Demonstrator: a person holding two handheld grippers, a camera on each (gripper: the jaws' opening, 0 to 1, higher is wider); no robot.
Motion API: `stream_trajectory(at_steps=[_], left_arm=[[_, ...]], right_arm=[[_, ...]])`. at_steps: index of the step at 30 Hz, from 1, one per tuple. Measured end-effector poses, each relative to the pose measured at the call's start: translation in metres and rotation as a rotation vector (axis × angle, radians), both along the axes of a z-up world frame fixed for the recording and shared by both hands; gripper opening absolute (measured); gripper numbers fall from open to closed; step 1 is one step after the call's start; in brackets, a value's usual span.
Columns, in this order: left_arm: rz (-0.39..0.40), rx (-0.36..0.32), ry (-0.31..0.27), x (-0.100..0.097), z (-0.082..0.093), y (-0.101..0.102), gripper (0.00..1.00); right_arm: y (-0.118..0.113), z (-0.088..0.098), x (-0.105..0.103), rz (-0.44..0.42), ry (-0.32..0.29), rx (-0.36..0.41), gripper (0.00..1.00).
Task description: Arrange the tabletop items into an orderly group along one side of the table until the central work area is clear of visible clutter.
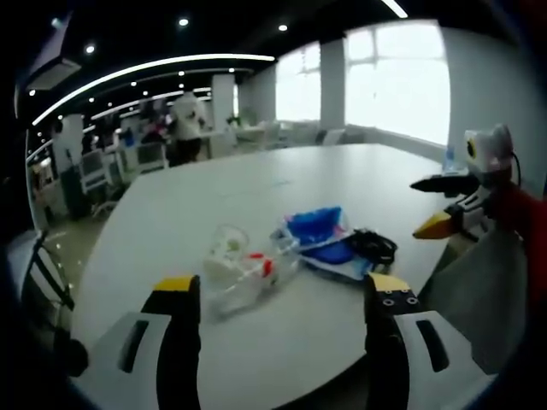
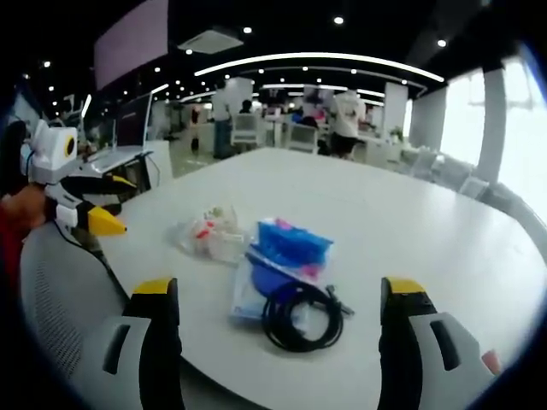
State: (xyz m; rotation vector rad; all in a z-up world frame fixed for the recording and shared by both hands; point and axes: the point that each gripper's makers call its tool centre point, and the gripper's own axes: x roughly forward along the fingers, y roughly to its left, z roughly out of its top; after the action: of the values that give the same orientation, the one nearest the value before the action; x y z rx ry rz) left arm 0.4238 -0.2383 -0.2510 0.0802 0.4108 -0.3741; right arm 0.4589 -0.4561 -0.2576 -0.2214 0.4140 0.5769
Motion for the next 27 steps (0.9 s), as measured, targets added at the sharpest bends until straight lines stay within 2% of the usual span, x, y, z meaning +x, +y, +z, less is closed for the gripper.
stream_trajectory(at_steps=[27], left_arm=[[-0.005,0.002,0.006,0.0001,-0.0014,-0.0003,0.74]], right_arm=[[0.0014,-0.0039,-0.0005,0.011,0.010,-0.019,0.97]])
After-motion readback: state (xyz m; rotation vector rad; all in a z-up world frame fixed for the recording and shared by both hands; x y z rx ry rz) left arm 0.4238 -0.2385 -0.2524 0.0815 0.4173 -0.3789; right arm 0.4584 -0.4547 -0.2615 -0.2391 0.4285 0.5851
